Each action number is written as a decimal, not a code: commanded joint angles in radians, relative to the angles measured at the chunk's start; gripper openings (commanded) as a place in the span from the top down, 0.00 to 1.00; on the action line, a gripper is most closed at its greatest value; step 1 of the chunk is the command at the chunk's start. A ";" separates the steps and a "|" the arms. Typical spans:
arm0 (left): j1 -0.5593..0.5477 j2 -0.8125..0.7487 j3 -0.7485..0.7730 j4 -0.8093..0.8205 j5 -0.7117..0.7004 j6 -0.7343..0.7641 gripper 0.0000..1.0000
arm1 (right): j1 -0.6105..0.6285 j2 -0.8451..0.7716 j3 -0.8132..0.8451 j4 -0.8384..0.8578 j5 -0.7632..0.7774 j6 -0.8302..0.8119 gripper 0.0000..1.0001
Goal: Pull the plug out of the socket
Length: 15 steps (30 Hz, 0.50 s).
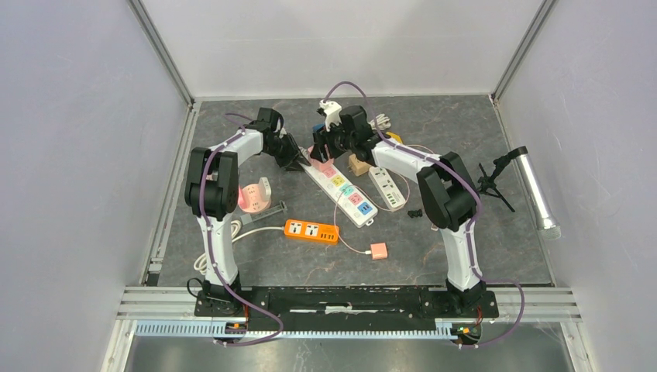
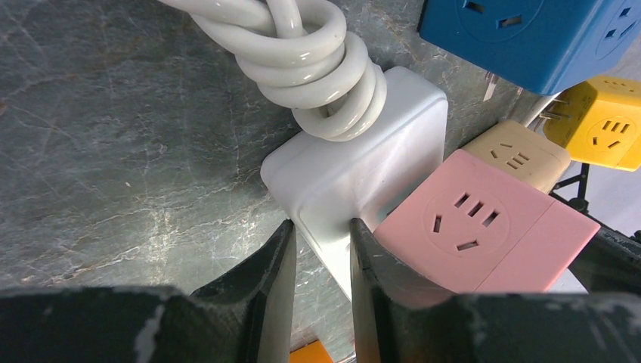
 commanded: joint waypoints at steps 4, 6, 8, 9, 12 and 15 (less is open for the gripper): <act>-0.025 0.081 -0.052 -0.098 -0.181 0.047 0.71 | -0.054 -0.140 -0.036 0.284 -0.182 0.186 1.00; -0.025 0.083 -0.050 -0.100 -0.181 0.045 0.71 | -0.061 -0.154 -0.042 0.314 -0.196 0.201 1.00; -0.025 0.083 -0.049 -0.100 -0.180 0.045 0.71 | -0.061 -0.166 -0.045 0.323 -0.196 0.202 1.00; -0.025 0.081 -0.047 -0.100 -0.179 0.044 0.71 | -0.061 -0.172 -0.054 0.332 -0.194 0.201 1.00; -0.023 0.078 -0.024 -0.106 -0.172 0.053 0.71 | -0.061 -0.203 -0.097 0.357 -0.178 0.189 1.00; -0.024 0.044 0.043 -0.131 -0.167 0.098 0.67 | -0.060 -0.244 -0.153 0.351 -0.166 0.150 1.00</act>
